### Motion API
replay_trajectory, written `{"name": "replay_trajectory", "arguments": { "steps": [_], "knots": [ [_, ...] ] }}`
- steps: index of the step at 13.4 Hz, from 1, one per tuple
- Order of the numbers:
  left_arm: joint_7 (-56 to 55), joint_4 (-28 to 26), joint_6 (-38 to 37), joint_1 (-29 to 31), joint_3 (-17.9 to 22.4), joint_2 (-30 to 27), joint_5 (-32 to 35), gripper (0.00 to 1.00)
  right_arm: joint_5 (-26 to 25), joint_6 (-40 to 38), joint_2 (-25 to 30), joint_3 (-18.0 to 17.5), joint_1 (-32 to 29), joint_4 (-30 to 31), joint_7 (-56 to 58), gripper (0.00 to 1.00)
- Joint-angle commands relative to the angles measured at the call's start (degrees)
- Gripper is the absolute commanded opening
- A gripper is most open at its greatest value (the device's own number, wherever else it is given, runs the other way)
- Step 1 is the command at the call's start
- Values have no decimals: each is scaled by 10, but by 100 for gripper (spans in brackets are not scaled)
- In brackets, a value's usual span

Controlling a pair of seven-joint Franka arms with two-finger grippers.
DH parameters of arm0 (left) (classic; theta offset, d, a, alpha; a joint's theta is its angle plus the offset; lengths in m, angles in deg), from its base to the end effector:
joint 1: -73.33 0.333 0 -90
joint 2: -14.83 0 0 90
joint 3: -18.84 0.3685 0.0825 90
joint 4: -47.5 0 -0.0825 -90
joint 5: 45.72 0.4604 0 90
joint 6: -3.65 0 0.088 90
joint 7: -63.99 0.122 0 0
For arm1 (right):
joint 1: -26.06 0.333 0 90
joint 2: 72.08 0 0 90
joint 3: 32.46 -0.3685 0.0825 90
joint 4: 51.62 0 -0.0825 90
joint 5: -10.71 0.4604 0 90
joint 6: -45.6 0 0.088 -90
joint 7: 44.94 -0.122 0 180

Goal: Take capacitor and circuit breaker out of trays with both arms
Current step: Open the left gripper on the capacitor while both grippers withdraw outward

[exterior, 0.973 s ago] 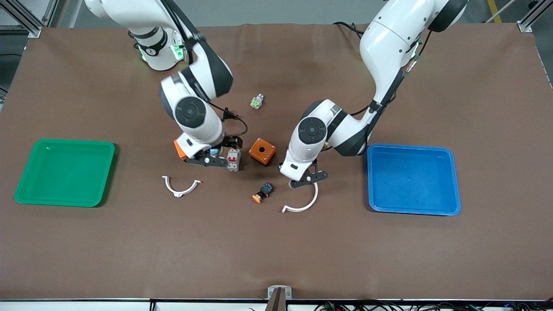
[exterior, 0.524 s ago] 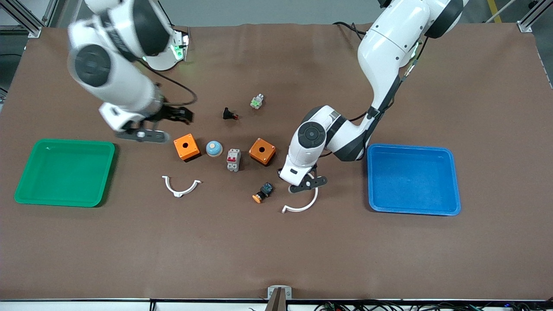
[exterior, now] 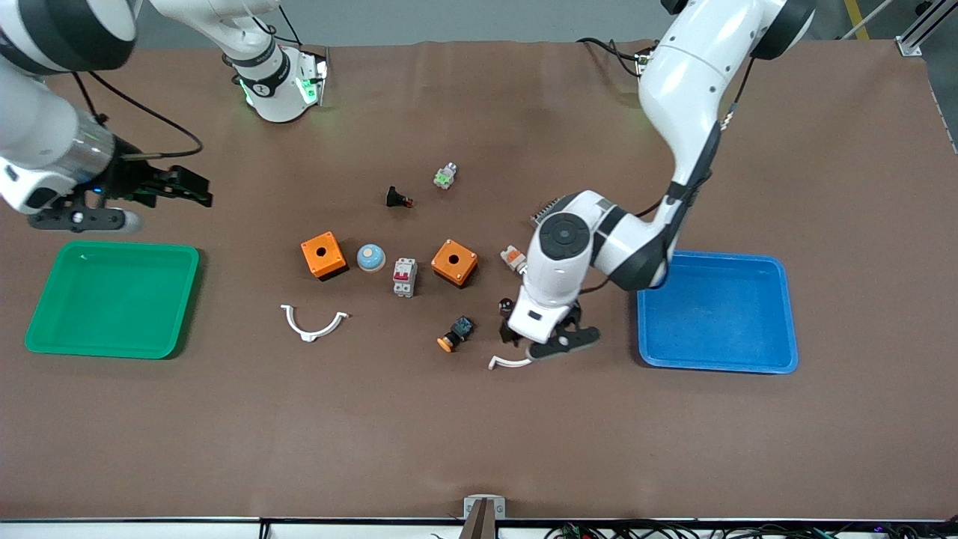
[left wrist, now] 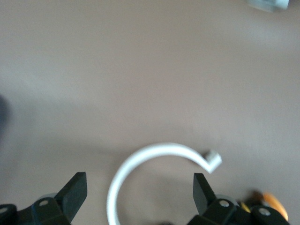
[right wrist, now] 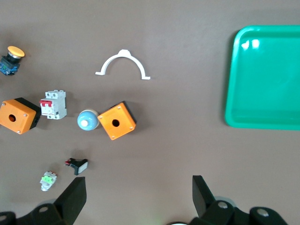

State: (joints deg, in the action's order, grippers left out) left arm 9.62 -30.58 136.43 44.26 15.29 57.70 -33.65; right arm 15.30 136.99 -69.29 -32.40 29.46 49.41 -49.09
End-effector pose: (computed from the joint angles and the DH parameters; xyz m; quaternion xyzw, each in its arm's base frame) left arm 0.7340 -0.4481 0.2807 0.9833 0.1353 0.1194 0.0249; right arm 0.6032 0.0448 0.5895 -0.9974 0.0104 0.0622 0.0359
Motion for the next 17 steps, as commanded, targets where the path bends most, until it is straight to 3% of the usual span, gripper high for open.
{"name": "replay_trajectory", "arguments": {
  "steps": [1, 5, 10, 17],
  "knots": [
    [73, -12, -23, 14, 54, -54, 8, 100, 5, -6, 4, -10, -40, -13, 42, 100],
    [181, -16, -93, 105, 54, -102, 9, 100, -14, -5, 2, -14, -37, -37, 41, 100],
    [273, -15, -192, 155, 55, -178, 4, 100, -44, 6, -23, -16, -32, -98, 36, 100],
    [360, -15, -342, 206, 53, -281, 2, 100, -38, 10, -63, -15, -34, -140, 34, 100]
  ]
}}
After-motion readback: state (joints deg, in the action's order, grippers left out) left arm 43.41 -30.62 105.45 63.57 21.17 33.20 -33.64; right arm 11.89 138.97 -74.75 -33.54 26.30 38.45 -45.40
